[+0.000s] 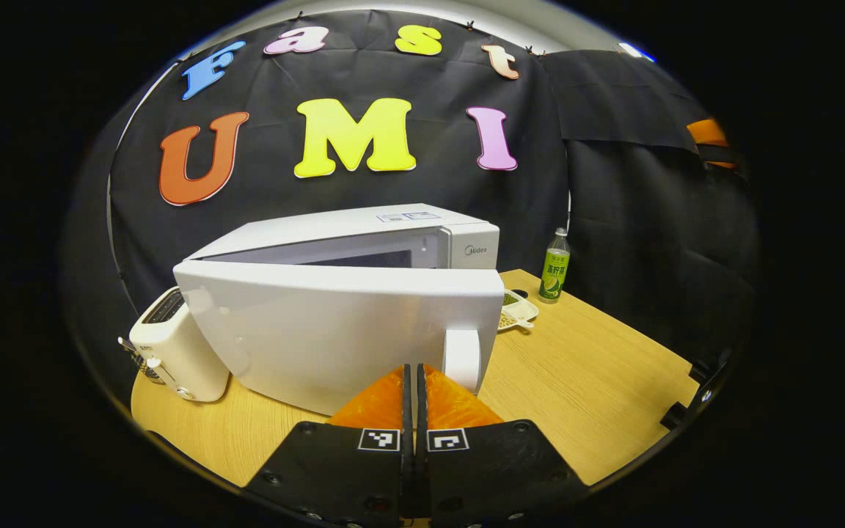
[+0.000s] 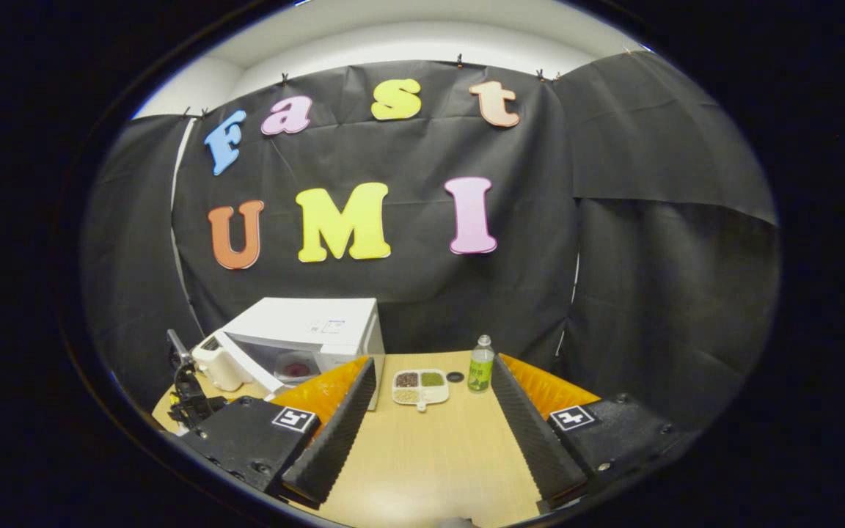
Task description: Open the microwave oven with the left hand, put the food in, and close the microwave oven.
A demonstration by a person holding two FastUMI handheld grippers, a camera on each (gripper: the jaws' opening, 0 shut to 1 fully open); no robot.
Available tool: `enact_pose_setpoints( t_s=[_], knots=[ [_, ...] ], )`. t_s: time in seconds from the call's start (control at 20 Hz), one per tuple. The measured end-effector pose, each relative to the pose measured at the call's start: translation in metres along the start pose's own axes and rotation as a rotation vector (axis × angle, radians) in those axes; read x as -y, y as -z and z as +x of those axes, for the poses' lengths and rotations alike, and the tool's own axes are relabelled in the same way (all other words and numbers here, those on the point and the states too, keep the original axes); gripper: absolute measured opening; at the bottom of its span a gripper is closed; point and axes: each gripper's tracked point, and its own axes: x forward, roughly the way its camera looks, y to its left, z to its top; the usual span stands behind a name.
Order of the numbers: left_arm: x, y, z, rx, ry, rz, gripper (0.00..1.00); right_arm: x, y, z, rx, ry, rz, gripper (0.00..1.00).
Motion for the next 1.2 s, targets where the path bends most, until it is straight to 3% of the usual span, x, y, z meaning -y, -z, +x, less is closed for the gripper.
enact_pose_setpoints(
  t_s=[0.05, 0.1, 0.2, 0.25, 0.3, 0.35, 0.4, 0.45, 0.5, 0.55, 0.6, 0.65, 0.7, 0.8, 0.85, 0.9, 0.95, 1.0, 1.05, 1.1, 1.2],
  knots=[
    [0.001, -0.002, 0.006, 0.001, 0.0, 0.0, 0.0, 0.001, 0.0, 0.002, -0.001, 0.0, -0.004, 1.0],
    [0.003, -0.004, 0.013, 0.004, 0.002, 0.0, 0.0, 0.003, 0.0, 0.003, -0.002, 0.002, -0.006, 0.92],
    [0.004, -0.009, 0.024, 0.009, 0.003, -0.002, 0.0, 0.005, -0.003, 0.0, -0.009, 0.003, -0.008, 0.92],
    [0.005, -0.012, 0.031, 0.011, 0.002, -0.001, 0.0, 0.006, -0.002, 0.0, -0.013, 0.005, -0.008, 1.0],
    [0.005, -0.014, 0.038, 0.012, 0.001, 0.003, 0.0, 0.009, -0.003, 0.0, -0.013, 0.008, -0.01, 1.0],
    [0.005, -0.017, 0.044, 0.015, -0.002, 0.003, 0.0, 0.013, -0.002, 0.001, -0.016, 0.014, -0.01, 0.92],
    [0.005, -0.02, 0.05, 0.022, -0.004, 0.003, 0.0, 0.014, 0.001, 0.002, -0.021, 0.014, -0.008, 1.0],
    [0.005, -0.023, 0.057, 0.024, -0.008, 0.004, 0.0, 0.015, 0.004, 0.002, -0.026, 0.012, -0.005, 0.92],
    [0.004, -0.025, 0.063, 0.025, -0.011, 0.005, 0.0, 0.019, 0.007, 0.002, -0.035, 0.017, -0.003, 1.0],
    [0.003, -0.028, 0.07, 0.023, -0.014, 0.004, 0.09, 0.022, 0.009, 0.003, -0.038, 0.019, 0.003, 1.0],
    [0.002, -0.032, 0.077, 0.028, -0.015, 0.001, 0.0, 0.025, 0.011, 0.003, -0.043, 0.022, 0.009, 0.92],
    [0.001, -0.036, 0.083, 0.032, -0.018, -0.005, 0.0, 0.027, 0.014, 0.003, -0.048, 0.025, 0.011, 0.92],
    [-0.001, -0.039, 0.09, 0.032, -0.021, -0.01, 0.0, 0.03, 0.016, 0.003, -0.053, 0.029, 0.01, 1.0],
    [-0.003, -0.044, 0.107, 0.018, -0.03, -0.021, 0.0, 0.037, 0.02, 0.004, -0.065, 0.038, -0.001, 1.0],
    [-0.005, -0.045, 0.114, 0.009, -0.042, -0.027, 0.09, 0.041, 0.022, 0.005, -0.072, 0.045, -0.008, 1.0],
    [-0.007, -0.048, 0.119, 0.004, -0.056, -0.036, 0.09, 0.045, 0.023, 0.005, -0.076, 0.052, -0.01, 1.0],
    [-0.009, -0.049, 0.123, 0.006, -0.06, -0.051, 0.0, 0.048, 0.024, 0.007, -0.081, 0.055, -0.008, 0.92],
    [-0.008, -0.049, 0.124, 0.011, -0.056, -0.063, 0.0, 0.049, 0.025, 0.008, -0.089, 0.056, -0.007, 1.0],
    [-0.008, -0.051, 0.126, 0.017, -0.056, -0.066, 0.08, 0.051, 0.026, 0.01, -0.089, 0.057, -0.008, 0.92],
    [-0.011, -0.047, 0.128, -0.004, -0.065, -0.076, 0.0, 0.052, 0.025, 0.011, -0.09, 0.055, -0.008, 1.0],
    [-0.009, -0.049, 0.129, -0.004, -0.066, -0.094, 0.0, 0.051, 0.026, 0.014, -0.092, 0.05, -0.004, 1.0]
  ],
)
